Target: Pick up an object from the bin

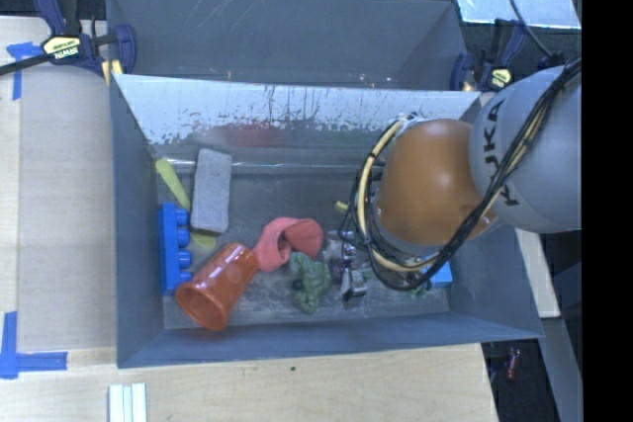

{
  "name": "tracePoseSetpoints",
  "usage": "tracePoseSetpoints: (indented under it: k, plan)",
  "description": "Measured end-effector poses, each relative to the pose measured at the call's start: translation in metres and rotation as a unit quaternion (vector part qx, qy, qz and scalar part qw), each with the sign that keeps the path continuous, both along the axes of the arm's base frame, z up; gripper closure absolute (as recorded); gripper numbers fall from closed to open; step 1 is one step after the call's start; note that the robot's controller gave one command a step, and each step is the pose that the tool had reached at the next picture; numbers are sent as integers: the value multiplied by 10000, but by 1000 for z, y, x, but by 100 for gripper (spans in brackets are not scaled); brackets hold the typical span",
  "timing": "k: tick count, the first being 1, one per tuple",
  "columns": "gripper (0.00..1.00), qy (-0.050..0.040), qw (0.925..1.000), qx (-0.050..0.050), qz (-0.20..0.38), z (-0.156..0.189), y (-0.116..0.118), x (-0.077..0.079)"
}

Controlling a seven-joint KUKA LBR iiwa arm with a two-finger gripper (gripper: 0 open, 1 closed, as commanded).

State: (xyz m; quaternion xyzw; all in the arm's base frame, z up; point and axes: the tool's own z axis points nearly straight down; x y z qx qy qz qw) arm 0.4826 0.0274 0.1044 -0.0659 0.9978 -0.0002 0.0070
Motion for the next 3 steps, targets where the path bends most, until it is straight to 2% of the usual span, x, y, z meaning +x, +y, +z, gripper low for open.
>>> tracePoseSetpoints:
  k: [3]
  plan:
    - [100,-16,10000,0,-8,24,0,1]
